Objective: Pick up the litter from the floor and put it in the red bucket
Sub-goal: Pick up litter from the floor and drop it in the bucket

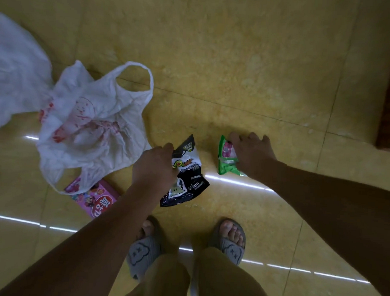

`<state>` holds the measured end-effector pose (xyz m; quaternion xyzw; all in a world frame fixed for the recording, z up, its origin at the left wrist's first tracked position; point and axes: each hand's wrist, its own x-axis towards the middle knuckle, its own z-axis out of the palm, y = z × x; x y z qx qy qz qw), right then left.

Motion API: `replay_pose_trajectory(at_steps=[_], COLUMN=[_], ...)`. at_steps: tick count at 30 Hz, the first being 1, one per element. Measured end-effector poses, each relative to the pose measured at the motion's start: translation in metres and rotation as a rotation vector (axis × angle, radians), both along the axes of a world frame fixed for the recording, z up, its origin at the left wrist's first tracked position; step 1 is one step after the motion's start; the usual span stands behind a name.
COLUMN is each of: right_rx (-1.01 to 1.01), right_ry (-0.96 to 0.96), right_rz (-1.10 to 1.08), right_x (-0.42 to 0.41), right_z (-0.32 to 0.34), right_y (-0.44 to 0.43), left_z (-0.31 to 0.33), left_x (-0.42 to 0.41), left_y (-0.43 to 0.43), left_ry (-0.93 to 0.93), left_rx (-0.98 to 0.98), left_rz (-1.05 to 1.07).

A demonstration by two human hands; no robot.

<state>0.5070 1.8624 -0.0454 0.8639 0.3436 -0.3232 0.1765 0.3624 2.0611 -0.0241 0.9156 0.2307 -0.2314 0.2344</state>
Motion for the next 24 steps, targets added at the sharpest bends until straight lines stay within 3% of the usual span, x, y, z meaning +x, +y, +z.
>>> replay_pose_trajectory(at_steps=[9, 24], right_rx=[0.09, 0.176], right_ry=[0.021, -0.119], right_rz=[-0.06, 0.056], right_x=[0.016, 0.076], right_z=[0.169, 0.512], right_y=[0.025, 0.122], left_z=[0.167, 0.487], left_x=[0.021, 0.072], left_y=[0.033, 0.083], left_ry=[-0.038, -0.306], left_rx=[0.022, 0.18], left_rz=[0.129, 0.237])
